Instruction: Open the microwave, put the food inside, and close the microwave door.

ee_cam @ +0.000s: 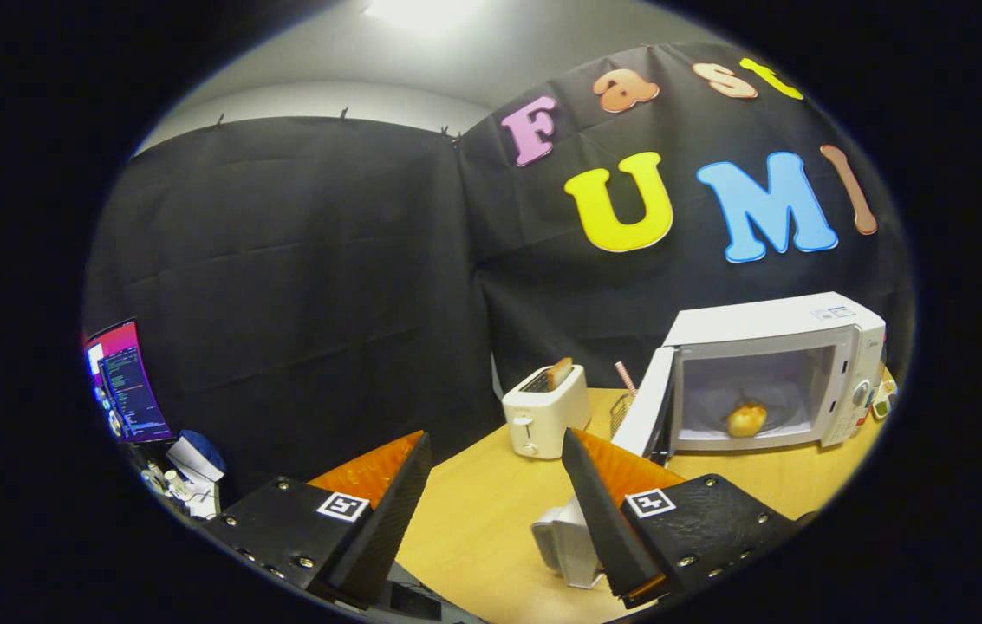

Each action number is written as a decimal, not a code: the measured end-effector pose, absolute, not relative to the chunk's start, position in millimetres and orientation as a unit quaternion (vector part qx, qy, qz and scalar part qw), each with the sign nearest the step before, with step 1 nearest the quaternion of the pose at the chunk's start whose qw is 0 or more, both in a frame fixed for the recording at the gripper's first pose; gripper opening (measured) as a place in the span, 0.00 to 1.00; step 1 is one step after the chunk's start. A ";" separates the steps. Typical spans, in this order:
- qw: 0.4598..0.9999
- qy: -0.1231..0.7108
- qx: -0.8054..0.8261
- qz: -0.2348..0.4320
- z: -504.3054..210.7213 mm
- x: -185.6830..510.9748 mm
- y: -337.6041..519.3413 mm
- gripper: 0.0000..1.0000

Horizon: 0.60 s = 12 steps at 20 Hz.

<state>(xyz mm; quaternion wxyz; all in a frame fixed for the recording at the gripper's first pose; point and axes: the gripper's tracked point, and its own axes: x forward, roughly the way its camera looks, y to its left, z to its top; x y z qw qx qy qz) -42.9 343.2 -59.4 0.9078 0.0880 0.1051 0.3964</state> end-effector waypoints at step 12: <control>0.900 0.193 0.021 0.391 -157.5 -43.6 366.8 0.01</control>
